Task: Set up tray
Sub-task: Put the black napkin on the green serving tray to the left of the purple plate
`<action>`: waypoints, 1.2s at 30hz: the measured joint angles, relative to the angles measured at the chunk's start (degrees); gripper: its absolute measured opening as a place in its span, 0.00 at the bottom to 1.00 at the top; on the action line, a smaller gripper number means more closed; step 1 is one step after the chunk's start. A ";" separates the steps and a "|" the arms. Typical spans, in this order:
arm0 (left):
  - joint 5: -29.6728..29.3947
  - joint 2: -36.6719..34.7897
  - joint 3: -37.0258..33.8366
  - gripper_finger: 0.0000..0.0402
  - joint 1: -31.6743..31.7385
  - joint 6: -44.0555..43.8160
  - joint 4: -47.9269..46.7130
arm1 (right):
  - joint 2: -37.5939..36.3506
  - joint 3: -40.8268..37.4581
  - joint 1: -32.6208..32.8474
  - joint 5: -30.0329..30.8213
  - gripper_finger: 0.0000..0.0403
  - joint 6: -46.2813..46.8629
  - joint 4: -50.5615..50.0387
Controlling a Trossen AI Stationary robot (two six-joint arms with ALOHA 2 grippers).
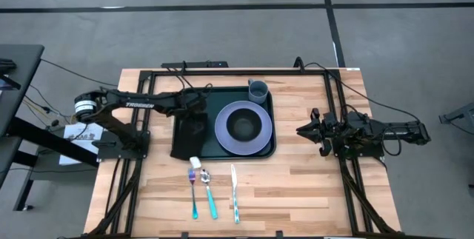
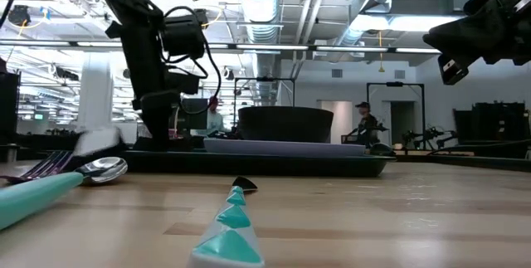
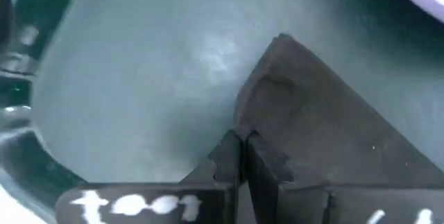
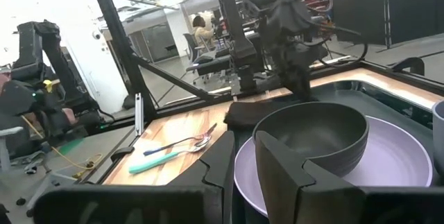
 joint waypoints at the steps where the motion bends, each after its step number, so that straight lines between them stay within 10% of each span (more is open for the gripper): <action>1: 0.00 0.00 0.00 0.00 0.62 0.30 0.56 | 0.00 -0.02 -0.02 0.05 0.13 0.00 0.00; 36: 0.59 0.00 0.02 0.11 10.28 10.26 6.50 | 0.00 -0.01 0.00 0.09 0.13 0.00 0.00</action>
